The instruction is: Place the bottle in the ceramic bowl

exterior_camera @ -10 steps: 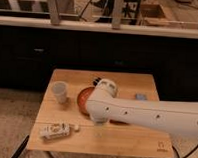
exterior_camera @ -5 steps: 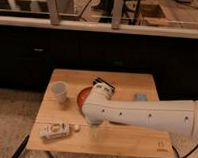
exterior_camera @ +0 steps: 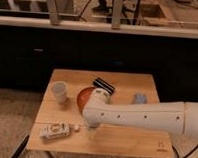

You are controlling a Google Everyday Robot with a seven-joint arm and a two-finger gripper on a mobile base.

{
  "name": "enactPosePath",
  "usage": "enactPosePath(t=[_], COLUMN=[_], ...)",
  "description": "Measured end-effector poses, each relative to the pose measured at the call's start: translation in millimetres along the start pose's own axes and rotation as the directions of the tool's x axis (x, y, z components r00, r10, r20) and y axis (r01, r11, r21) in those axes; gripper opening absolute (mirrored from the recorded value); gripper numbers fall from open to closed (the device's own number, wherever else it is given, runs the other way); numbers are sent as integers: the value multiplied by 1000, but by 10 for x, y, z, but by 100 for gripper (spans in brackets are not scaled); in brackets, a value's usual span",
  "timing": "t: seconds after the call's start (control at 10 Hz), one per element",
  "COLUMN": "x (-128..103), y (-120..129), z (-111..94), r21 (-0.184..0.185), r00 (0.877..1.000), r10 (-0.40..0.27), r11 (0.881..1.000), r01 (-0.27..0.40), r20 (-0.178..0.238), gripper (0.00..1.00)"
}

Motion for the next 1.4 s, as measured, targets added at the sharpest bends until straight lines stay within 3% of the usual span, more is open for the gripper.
enactPosePath(t=[0.4,0.7,1.4], x=[-20,-59,-120], y=[24,77,106], z=[184,443,685], r21=[-8,-16,-27], r00=[1000,999,997], r10=[12,16,13], r11=[1000,1000,1000], r01=[-12,-15,-12], r20=[24,45,74], gripper=[80,80,78])
